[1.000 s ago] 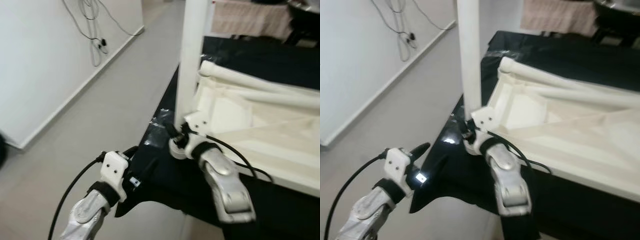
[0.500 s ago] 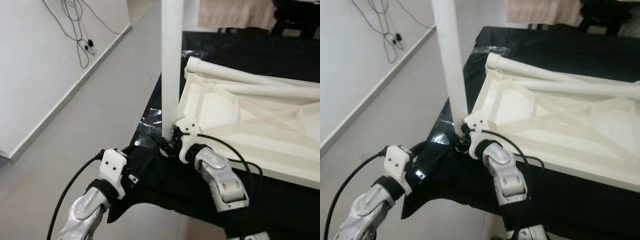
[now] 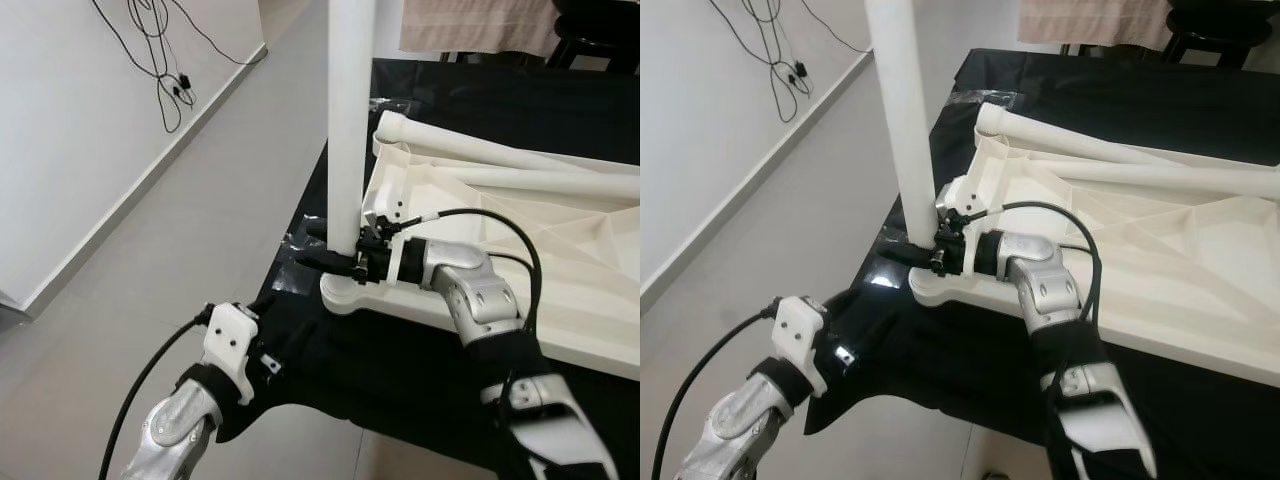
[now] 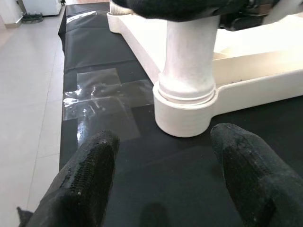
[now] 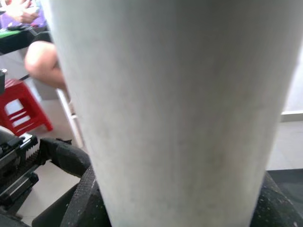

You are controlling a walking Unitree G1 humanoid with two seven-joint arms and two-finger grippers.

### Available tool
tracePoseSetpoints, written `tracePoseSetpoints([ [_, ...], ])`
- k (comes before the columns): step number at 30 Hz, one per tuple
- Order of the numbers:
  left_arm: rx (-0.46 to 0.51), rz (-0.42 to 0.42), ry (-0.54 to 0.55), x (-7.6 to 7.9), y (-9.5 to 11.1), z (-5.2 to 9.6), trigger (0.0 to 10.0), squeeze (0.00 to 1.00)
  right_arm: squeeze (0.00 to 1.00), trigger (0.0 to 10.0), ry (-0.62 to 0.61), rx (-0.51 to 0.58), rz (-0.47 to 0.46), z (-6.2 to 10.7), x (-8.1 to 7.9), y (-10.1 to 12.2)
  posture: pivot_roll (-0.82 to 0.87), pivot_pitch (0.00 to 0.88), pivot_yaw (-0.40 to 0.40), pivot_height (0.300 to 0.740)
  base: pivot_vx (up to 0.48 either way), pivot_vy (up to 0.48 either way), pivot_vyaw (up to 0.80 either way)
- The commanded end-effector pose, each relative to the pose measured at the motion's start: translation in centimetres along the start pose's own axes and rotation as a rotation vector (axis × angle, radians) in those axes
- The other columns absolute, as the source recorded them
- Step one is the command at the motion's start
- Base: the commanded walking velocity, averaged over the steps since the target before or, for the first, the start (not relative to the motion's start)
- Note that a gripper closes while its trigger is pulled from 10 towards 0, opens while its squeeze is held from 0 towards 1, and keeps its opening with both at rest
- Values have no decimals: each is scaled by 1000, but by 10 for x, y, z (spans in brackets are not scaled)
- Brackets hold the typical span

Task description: Building children table

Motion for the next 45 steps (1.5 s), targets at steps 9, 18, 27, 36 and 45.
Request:
tracePoseSetpoints([
  [9, -7, 1, -2, 4, -1, 5, 10000, 0, 0, 0, -134, -65, -29, -1, 11, -24, 40, 203, 1, 740, 0, 0, 0],
  [18, -16, -9, 9, -1, -2, 8, 10000, 0, 0, 0, -859, -221, 18, 31, -16, -91, 10, 202, 25, 740, 0, 0, 0],
  [27, -18, -16, -1, -5, -5, 0, 10000, 0, 1000, 10000, -770, -44, 22, 3, 15, -54, 21, 167, 25, 740, 0, 0, 0],
  [36, -16, -20, 8, -4, -4, 0, 10000, 0, 0, 10000, -291, 68, -45, -7, -1, -22, 44, 169, 9, 740, 0, 0, 0],
  [45, -12, -18, 9, -1, -2, 2, 10000, 0, 0, 10000, -124, -76, -48, -9, 12, -41, 65, 182, 9, 740, 0, 0, 0],
])
Point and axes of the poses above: a point about 5 cm out from each wrist's last joint towards the gripper, its own z axis pointing back from the gripper into the wrist, its own y axis along the axis of the wrist's last joint, x = y × z, the point moved 6 cm from there along -z, pointing out of the wrist towards the gripper, and after that the axes turned 6 degrees about -z, right-handed, at the moved point
